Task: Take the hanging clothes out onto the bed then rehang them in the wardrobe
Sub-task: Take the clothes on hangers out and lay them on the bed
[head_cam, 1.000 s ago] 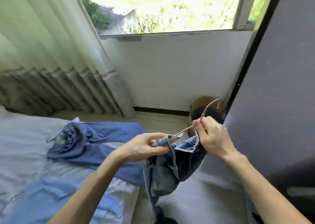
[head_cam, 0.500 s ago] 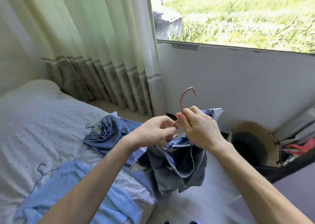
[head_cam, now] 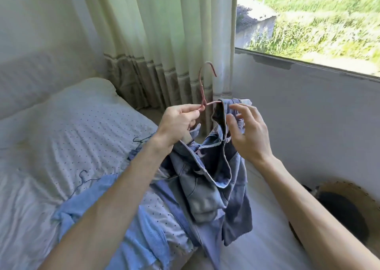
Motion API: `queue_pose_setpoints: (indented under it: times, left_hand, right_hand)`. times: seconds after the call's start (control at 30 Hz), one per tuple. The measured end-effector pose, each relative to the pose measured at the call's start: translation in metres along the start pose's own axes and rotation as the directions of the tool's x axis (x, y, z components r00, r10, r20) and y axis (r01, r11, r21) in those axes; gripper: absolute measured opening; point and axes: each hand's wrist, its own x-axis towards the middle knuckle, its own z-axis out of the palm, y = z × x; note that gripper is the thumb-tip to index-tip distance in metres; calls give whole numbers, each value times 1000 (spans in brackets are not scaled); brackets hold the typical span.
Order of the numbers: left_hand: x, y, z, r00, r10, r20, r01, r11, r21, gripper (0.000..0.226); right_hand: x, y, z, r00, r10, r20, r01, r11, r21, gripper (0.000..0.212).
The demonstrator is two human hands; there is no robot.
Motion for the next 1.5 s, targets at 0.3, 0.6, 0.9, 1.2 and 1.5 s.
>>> queue_pose_setpoints:
  times: [0.3,0.6,0.9,1.2,1.5]
  left_hand:
    - [62,-83,-70,976,-72,-207,116,972,206,26]
    - [174,-215,-160,921,-97,-378,322,738,594,34]
    - [301,-356,-246,857,-434,-277,514,732,447,31]
    - [385,-489,-277,793,-473,-383,594,738,320,28]
    - [415,-602,-269,755,-503,-421,656,571,494,40]
  right_hand:
    - [-44,51,91,834,232,501,-123,962,-242,46]
    - [-47,75,210,524,387,758,-1,891,-454,63]
    - [-12,120,359,291,535,793,101,807,-582,73]
    - [-16,176,460,241,582,776,188,757,-626,81]
    - [-36,234,504,259,572,778,266,732,-627,80]
